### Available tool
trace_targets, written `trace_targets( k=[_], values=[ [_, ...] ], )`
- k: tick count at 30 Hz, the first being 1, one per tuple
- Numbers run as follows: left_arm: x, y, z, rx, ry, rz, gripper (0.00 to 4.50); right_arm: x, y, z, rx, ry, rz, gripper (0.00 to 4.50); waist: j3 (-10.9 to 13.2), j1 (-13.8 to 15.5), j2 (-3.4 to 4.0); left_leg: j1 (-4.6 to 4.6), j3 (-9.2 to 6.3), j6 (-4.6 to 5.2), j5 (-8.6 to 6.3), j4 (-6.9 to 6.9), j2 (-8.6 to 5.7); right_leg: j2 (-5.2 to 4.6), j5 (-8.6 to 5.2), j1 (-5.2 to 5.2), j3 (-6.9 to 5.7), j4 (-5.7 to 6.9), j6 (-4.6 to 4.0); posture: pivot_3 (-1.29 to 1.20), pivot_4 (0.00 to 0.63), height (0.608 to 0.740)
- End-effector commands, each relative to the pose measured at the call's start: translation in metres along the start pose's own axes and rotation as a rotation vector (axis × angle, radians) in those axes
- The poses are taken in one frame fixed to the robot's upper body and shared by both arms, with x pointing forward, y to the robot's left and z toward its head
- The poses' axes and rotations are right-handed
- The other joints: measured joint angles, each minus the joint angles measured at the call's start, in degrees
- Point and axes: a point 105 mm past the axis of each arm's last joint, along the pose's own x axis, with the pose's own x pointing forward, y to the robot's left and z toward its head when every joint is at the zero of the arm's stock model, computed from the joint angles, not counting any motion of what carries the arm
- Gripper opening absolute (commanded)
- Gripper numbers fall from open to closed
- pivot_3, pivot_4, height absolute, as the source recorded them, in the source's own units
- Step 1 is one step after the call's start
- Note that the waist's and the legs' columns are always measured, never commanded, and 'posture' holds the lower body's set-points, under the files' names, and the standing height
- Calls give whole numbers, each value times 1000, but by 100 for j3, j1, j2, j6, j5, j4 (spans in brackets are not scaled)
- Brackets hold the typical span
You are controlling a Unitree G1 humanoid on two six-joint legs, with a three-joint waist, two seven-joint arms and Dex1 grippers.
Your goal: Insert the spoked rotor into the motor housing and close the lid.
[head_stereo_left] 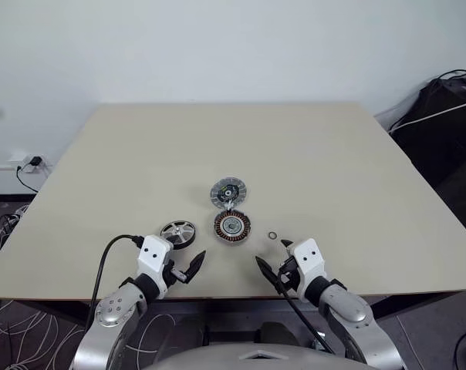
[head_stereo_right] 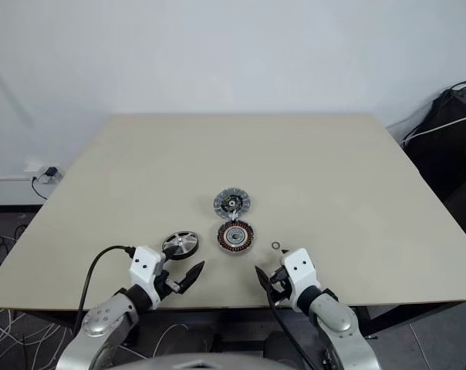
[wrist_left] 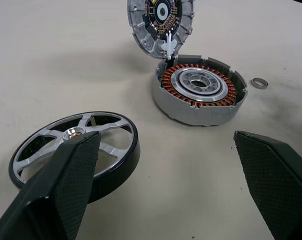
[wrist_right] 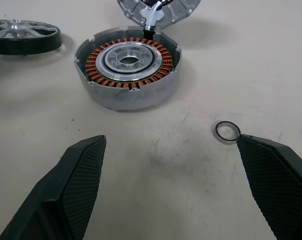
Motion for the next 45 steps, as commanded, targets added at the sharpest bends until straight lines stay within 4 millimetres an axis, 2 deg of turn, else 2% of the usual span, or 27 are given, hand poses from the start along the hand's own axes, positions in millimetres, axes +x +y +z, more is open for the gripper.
trace_targets(
  k=[1,9,13,25,36,39,45],
  values=[
    [1,1,9,39,-43,-4,4500,0,-5,10,-14,-35,-18,4466,0,0,0,0,0,0,0,0,0,0,0,0,0,0,0,0,0,740],
    [2,2,9,52,-53,2,4500,1,-8,13,-27,-34,-47,4466,0,1,0,0,0,0,0,0,0,1,0,0,-1,0,0,0,0,740],
    [2,2,9,52,-54,1,4500,5,-18,11,-30,-1,-127,4466,0,-2,0,0,0,0,0,0,0,0,0,0,0,1,0,0,0,740],
    [3,0,10,53,-62,4,4500,45,-24,12,24,44,-162,4466,-1,-1,1,0,2,0,1,-1,-1,6,2,-4,-3,2,1,0,0,740],
    [1,4,8,50,-63,12,4500,61,-35,-4,87,99,-177,4466,-3,-25,6,3,2,0,1,-1,0,19,3,-4,-3,6,1,0,0,740],
    [0,7,5,48,-59,14,4500,62,-34,-11,83,121,-166,3864,-8,-58,2,11,3,0,2,1,-1,31,3,2,-1,9,1,0,0,740],
    [1,7,2,45,-59,12,4500,61,-31,-14,87,124,-163,1941,-12,-85,2,11,1,0,1,1,0,28,3,2,-1,9,1,0,0,740]
  ],
)
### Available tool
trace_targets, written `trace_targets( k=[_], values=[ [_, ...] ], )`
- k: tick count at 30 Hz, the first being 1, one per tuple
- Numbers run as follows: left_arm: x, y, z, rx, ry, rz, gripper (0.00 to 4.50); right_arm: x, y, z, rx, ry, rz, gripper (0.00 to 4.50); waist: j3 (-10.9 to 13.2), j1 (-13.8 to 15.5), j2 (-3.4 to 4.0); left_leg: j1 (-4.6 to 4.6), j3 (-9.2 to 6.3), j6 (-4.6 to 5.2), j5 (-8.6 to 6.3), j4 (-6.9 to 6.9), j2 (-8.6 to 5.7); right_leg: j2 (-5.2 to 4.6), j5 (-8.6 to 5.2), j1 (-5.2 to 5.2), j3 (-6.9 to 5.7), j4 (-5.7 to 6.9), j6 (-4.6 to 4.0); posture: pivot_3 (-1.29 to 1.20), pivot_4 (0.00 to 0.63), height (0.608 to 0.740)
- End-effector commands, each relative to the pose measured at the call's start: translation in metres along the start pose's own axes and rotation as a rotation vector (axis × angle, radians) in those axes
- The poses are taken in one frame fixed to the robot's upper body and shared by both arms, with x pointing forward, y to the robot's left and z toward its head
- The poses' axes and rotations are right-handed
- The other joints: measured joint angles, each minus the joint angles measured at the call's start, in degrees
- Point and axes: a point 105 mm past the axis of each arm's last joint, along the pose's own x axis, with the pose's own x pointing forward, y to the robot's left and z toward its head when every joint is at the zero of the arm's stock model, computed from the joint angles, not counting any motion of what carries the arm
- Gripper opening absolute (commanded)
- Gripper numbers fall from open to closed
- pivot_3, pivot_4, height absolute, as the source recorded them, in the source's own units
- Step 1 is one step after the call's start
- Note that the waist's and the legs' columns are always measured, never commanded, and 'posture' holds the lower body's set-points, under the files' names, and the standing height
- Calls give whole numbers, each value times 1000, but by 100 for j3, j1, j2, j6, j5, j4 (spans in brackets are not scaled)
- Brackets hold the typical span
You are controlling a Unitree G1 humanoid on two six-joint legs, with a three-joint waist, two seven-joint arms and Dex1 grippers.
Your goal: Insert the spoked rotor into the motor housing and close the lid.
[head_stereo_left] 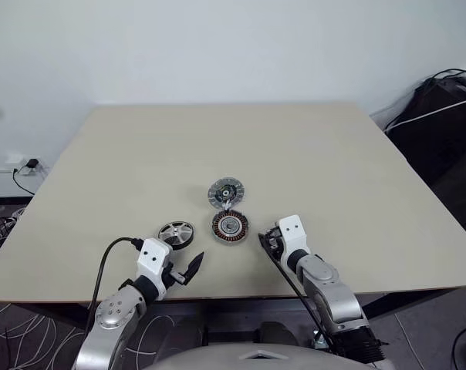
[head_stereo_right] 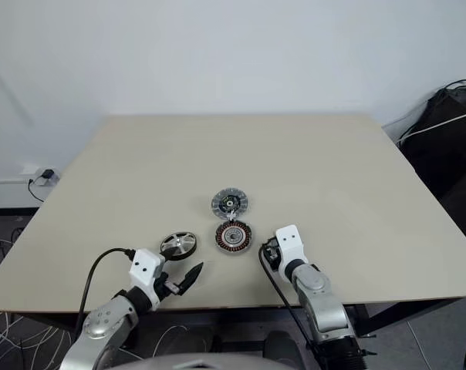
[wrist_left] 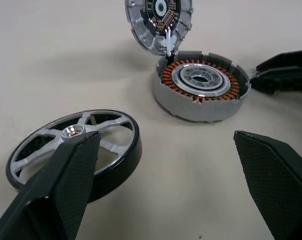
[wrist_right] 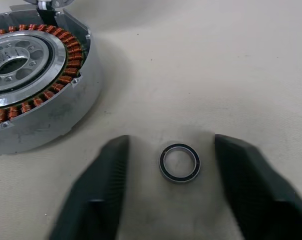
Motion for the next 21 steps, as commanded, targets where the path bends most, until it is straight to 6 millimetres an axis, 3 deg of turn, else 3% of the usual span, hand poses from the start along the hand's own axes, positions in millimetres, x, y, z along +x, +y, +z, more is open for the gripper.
trace_targets(
  k=[1,4,8,16,21],
  values=[
    [1,4,10,21,-47,7,4500,0,2,-3,1,11,3,1627,-1,-6,2,0,0,0,0,0,0,0,0,0,0,0,0,0,0,740],
    [1,2,10,22,-48,6,4500,-1,4,-2,4,4,4,707,-3,-8,2,0,0,0,0,0,0,-2,0,0,0,0,0,0,0,740],
    [2,1,11,23,-50,4,4500,-6,10,9,-5,-33,34,707,-5,-7,7,-1,0,0,0,0,0,-13,0,-1,0,-1,0,0,0,740],
    [2,-3,16,22,-56,-4,4500,-6,27,65,-66,-195,76,707,-1,-63,15,-3,0,0,0,0,0,-14,0,-5,3,4,1,0,0,740],
    [3,-3,22,21,-64,0,4500,7,49,74,-111,-195,155,707,-2,-55,13,-5,-5,0,0,-2,0,-10,1,-7,-3,3,1,0,0,740]
  ],
)
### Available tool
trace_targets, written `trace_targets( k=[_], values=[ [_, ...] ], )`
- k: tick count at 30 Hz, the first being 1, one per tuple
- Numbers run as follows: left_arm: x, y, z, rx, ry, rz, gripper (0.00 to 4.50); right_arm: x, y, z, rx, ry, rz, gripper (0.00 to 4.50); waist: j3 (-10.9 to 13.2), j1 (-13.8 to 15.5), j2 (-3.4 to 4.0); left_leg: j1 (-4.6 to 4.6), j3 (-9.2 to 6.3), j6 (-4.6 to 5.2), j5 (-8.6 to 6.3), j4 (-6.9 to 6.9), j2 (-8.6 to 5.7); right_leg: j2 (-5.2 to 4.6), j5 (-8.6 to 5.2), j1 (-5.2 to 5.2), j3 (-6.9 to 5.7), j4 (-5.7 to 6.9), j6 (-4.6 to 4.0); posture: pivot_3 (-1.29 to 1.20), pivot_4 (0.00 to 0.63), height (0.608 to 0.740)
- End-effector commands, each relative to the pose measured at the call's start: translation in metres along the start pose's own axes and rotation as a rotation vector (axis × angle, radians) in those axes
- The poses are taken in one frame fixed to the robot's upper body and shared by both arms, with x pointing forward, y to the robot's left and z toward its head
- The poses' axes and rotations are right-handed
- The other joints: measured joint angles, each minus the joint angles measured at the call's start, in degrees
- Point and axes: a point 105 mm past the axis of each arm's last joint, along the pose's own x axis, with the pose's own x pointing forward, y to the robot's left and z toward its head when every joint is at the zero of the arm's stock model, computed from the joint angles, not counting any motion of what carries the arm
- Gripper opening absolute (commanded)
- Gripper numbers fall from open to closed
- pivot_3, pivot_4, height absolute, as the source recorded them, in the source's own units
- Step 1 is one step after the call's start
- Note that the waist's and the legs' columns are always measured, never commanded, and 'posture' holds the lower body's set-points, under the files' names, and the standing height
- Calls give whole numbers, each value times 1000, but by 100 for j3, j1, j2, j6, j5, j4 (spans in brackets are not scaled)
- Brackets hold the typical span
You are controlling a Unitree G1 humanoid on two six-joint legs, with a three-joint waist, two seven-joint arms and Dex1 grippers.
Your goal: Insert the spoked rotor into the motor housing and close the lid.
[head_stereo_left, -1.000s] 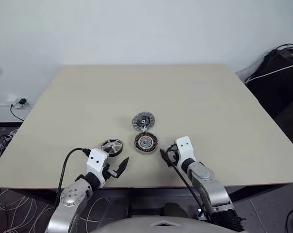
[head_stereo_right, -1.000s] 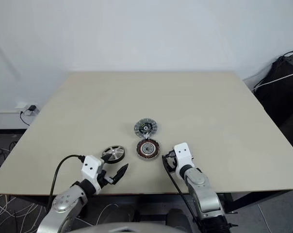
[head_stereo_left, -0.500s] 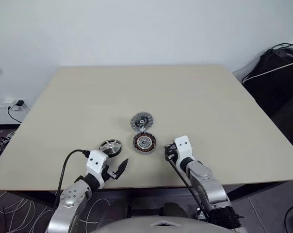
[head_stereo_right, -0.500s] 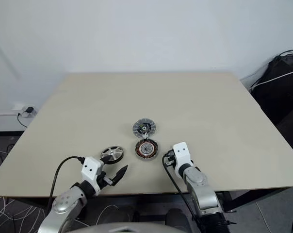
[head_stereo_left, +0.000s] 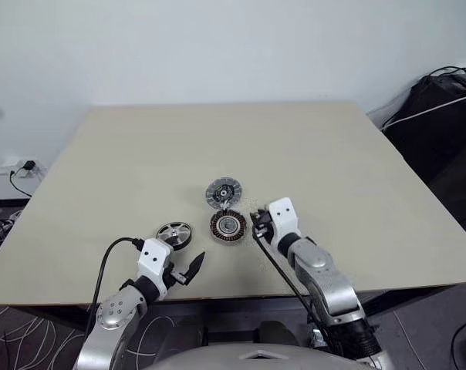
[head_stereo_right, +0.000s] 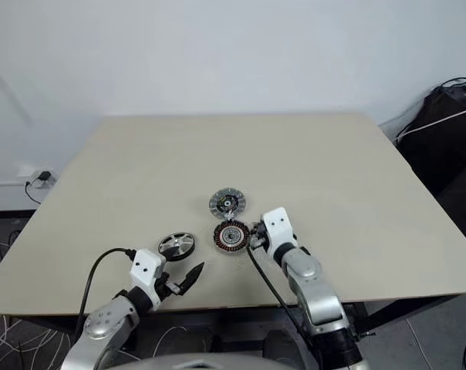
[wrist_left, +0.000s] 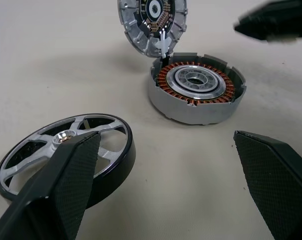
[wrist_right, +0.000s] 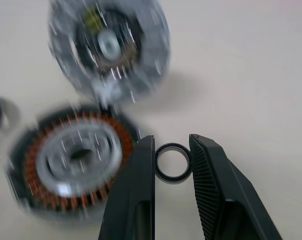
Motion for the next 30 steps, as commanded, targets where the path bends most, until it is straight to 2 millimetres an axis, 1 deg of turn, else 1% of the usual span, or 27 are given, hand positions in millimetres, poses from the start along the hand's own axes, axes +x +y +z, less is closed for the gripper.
trace_targets(
  k=[1,4,8,18,26,28,30],
  values=[
    [2,-2,21,23,-65,-2,4500,10,16,6,-35,-5,60,707,0,0,1,0,0,0,0,-1,0,3,0,-1,0,0,0,0,0,740],
    [1,-4,24,20,-68,2,4500,19,27,2,-59,17,97,707,0,0,1,-2,1,0,0,-2,-1,20,3,-2,1,-1,-5,0,0,740],
    [-2,-4,25,16,-65,11,4500,26,35,-1,-71,27,133,707,0,-1,1,-1,3,0,0,-1,-1,22,5,-2,3,0,-8,0,0,740],
    [-2,-6,30,9,-67,22,4500,33,44,-9,-77,60,178,707,0,-5,2,0,1,-2,1,-1,0,25,3,-3,3,3,-4,0,0,740],
    [-2,-5,32,11,-68,26,4500,37,48,-12,-72,66,186,707,-1,-9,2,1,1,-3,2,-1,1,27,3,-3,3,5,-3,0,0,740],
    [-2,-5,32,11,-67,26,4500,37,50,-12,-62,66,196,1448,-1,-10,2,2,0,-4,2,-1,1,28,3,-3,3,5,-3,0,0,740],
    [-2,-5,31,12,-65,24,4500,38,50,-11,-60,63,195,2073,-1,-14,2,2,0,-4,2,-1,1,28,4,-3,3,5,-5,0,0,740]
  ],
)
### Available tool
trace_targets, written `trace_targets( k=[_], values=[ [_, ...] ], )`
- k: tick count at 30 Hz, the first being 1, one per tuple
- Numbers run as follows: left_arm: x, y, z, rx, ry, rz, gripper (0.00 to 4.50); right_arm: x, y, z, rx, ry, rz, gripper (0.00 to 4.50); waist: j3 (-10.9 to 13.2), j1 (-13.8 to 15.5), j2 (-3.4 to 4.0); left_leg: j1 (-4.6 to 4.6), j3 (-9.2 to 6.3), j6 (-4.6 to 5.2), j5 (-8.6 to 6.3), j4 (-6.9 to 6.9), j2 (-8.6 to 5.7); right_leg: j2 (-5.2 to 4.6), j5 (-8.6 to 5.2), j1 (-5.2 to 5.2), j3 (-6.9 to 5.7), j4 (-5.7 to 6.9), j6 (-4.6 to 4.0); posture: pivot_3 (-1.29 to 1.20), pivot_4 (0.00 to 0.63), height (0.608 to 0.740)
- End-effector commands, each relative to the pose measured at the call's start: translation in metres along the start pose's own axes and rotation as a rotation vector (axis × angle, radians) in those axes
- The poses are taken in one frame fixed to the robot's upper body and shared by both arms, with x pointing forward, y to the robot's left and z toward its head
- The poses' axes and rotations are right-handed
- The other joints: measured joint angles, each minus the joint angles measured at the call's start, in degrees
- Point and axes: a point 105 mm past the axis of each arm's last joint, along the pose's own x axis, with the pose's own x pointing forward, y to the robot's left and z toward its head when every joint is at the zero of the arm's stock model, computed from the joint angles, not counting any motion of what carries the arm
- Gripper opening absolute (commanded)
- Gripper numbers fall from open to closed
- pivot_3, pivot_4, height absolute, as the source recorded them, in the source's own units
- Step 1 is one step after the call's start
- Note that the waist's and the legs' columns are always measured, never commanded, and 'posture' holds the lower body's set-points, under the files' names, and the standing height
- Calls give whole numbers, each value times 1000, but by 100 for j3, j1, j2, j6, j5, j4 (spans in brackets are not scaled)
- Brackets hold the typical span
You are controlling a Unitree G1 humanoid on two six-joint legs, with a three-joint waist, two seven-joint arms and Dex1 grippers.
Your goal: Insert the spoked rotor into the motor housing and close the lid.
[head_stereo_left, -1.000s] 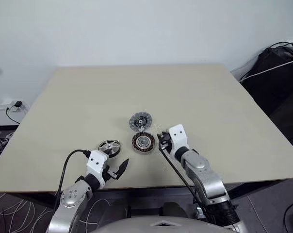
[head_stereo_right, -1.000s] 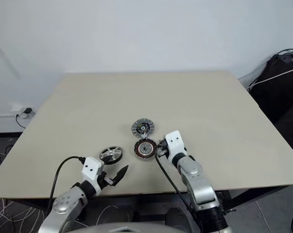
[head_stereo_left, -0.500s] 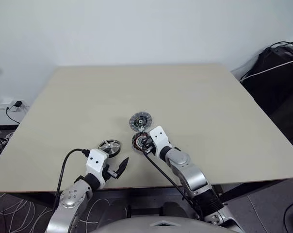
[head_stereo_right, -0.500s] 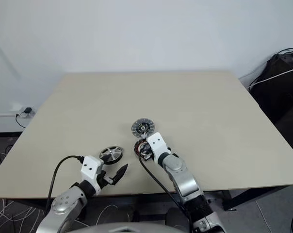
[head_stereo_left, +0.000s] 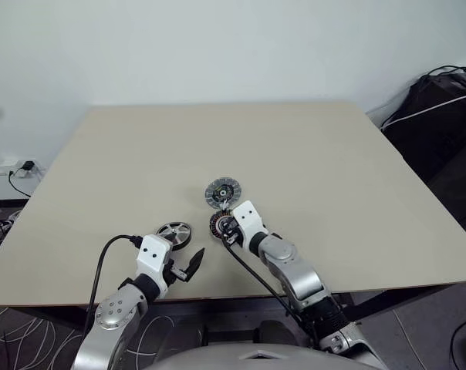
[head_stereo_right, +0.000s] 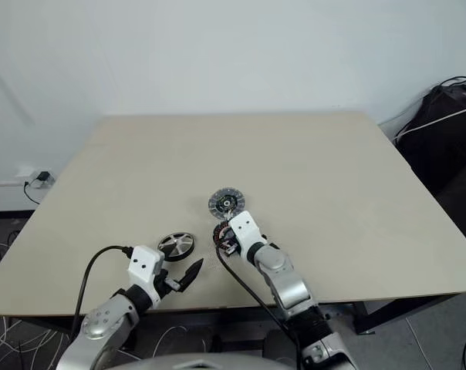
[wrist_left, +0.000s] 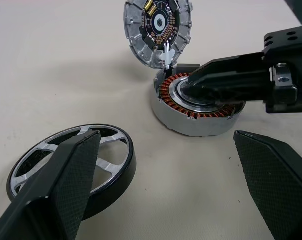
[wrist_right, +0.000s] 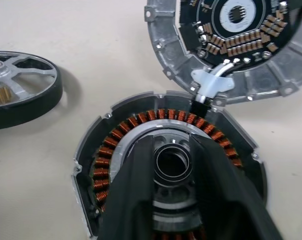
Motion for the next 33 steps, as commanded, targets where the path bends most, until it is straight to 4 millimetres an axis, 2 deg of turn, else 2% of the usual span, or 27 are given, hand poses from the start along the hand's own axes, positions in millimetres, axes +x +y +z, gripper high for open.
trace_targets(
  k=[1,5,9,12,15,21,33],
  values=[
    [1,-3,18,22,-64,-15,4500,3,4,13,-3,-47,12,2400,0,-12,0,0,0,0,0,0,0,0,0,0,0,0,0,0,0,740],
    [0,-3,18,21,-64,-17,4500,-3,3,18,-11,-72,9,3663,-1,-45,3,2,-1,-1,0,-1,2,3,0,-1,1,4,0,0,0,740],
    [0,-2,18,21,-65,-12,4500,-19,-1,35,-2,-145,4,3663,0,-14,4,-3,-1,-2,0,0,-1,-1,-1,-2,1,0,2,0,0,740],
    [0,-2,17,19,-67,-7,4500,-31,-7,44,14,-188,-23,3036,-1,-9,5,-3,-2,-2,0,0,0,-1,-3,-2,1,0,5,0,0,740],
    [0,-1,17,17,-66,-6,4500,-37,-12,42,-1,-178,-53,2074,-2,2,3,-3,-3,-2,0,0,1,-1,-3,-2,1,1,5,0,0,740],
    [3,0,15,19,-62,-12,4500,-30,-9,30,-45,-101,-62,39,-2,2,4,-3,-2,-2,0,1,1,-1,-3,-3,1,1,4,0,0,740],
    [1,0,13,14,-61,-3,4500,-1,5,25,-99,-8,10,39,-2,1,4,-2,-1,-2,1,1,1,1,0,-3,0,2,0,0,0,740]
  ],
)
